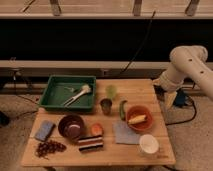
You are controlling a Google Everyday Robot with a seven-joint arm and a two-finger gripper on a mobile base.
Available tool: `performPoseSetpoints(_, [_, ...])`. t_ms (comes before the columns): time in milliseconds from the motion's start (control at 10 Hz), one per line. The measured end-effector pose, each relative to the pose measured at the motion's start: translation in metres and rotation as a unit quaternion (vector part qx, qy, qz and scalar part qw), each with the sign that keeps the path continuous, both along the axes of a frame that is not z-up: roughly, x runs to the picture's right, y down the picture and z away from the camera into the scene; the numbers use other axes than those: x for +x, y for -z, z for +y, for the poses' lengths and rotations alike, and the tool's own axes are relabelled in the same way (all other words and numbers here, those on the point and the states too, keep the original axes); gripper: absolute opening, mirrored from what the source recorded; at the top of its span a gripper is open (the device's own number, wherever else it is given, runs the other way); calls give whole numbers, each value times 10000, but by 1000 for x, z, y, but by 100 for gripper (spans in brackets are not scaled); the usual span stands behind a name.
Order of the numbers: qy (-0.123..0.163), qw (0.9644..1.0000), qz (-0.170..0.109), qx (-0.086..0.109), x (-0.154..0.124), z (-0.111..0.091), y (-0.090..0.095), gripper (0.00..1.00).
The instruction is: Place brush in metal cup
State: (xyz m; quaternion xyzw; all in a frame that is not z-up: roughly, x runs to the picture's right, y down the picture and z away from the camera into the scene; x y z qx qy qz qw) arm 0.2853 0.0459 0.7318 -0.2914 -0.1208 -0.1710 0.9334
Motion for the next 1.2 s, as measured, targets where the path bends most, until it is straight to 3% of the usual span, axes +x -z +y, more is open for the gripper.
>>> performPoseSetpoints(800, [-8, 10000, -12, 11, 0, -1, 0, 80])
performPoseSetpoints(1000, [-29, 9995, -297, 57, -10, -4, -5, 80])
performPoseSetpoints(1200, [-8, 9982, -584, 97, -40, -11, -13, 80])
